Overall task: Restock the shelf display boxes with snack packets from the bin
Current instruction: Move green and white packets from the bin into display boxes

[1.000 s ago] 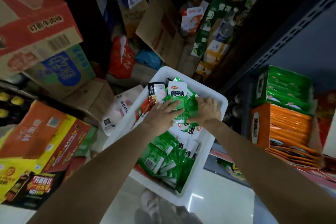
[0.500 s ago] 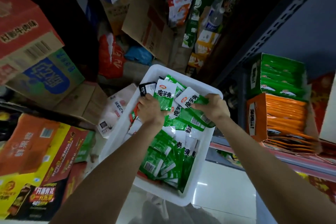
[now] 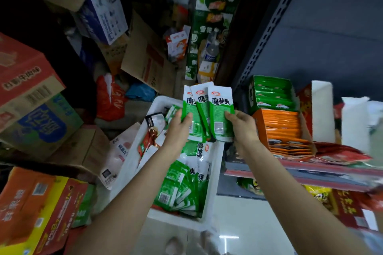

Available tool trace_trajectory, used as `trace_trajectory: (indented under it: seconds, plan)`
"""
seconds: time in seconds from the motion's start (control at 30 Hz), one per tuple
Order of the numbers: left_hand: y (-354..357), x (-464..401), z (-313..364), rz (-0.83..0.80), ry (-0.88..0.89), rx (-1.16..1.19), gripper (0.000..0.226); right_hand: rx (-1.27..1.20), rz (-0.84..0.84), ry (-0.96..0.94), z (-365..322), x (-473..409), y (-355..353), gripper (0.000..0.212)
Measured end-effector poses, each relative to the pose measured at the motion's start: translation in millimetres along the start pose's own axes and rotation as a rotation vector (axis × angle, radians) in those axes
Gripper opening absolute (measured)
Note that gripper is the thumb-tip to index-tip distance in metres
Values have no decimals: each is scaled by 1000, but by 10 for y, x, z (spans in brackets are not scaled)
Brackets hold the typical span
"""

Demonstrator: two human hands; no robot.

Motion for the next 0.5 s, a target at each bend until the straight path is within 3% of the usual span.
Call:
trace_trajectory:
  seconds: [0.17,0.27,0.37,0.5]
  plan:
    - [640,139,527,-94,220,-48,41,355,111,-258,-407,346,-321,18]
    - [1073,195,744,-66,329,-342,39,598,156,-270,-663,577,-660,38]
    - [1689,298,897,-64,444,-688,40,300,-10,-196,-720,687,-1048,25]
    - [2510,455,957,-101,552,-927,24,259,-124,-225,-765,800,-1701,52]
Point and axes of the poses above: each hand's wrist, its own x-axis away from the middle knuckle, its own y-axis out of the palm, z = x × y, the point moved 6 cm from there along -x, towards the middle knuckle, and after that the axes turned 13 degrees about -z, right-handed, at the moved point
